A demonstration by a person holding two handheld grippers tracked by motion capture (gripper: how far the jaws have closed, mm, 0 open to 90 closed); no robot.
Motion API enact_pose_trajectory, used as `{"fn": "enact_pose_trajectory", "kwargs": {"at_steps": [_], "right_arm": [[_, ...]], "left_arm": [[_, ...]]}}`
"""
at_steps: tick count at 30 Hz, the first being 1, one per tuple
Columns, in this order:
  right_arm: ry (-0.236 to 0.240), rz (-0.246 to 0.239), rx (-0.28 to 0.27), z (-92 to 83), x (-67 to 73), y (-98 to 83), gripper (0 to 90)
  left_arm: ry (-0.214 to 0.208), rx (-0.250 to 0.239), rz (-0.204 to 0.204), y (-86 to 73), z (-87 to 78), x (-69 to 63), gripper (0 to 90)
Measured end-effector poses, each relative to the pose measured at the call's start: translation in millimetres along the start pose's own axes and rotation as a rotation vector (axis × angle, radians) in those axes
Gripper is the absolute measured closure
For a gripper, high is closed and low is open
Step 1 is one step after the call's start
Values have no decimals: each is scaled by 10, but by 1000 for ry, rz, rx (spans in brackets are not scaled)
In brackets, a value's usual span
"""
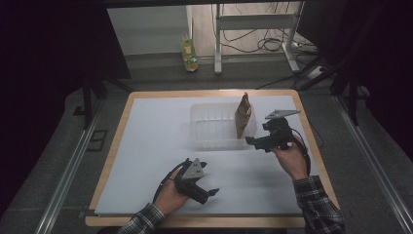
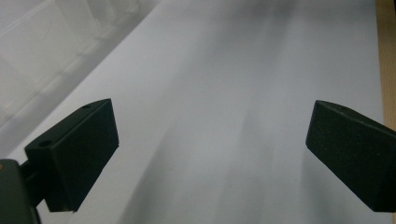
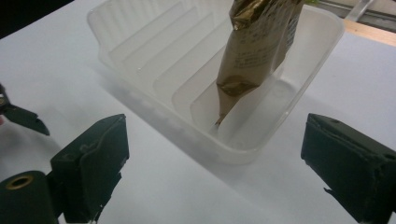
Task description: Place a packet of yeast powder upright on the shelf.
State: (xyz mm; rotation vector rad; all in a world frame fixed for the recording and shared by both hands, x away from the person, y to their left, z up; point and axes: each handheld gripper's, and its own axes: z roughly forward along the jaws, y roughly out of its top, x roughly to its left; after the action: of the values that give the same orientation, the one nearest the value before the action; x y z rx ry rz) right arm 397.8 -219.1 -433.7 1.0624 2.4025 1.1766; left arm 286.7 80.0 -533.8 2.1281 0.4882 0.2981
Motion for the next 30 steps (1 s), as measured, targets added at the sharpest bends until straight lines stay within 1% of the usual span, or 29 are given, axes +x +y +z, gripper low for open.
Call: {"fn": "enact_pose_trajectory", "kwargs": {"at_steps": [2,4,7,12,15,19,22,24,26,30], "right_arm": [[20,4,0,-5,-3,-18,60],[30,-3,-2,-6,-4,-34,54],[29,-22,4,0,4,-53,48],[32,-47,11,9,21,-92,34],[35,-59,12,6,30,-116,22],[25,-62,15,-12,44,-141,0],[23,-51,11,-33,51,-157,0],[27,-39,12,-45,58,-167,0],[30,-37,5,-62,68,-178,0],[53,-36,12,-82,97,-207,0]], "left_arm": [[-1,-3,4,-2,2,-2,22],[-1,-4,11,-5,3,-6,19],[9,0,17,-6,0,-8,19],[34,-4,6,-1,-20,-1,20],[33,-21,-7,-1,-37,10,17],[34,-34,-17,-1,-54,15,14],[32,-41,-23,-3,-61,18,11],[29,-46,-24,-6,-64,20,9],[28,-48,-23,-8,-69,23,8],[32,-51,-21,-13,-81,29,6]]}}
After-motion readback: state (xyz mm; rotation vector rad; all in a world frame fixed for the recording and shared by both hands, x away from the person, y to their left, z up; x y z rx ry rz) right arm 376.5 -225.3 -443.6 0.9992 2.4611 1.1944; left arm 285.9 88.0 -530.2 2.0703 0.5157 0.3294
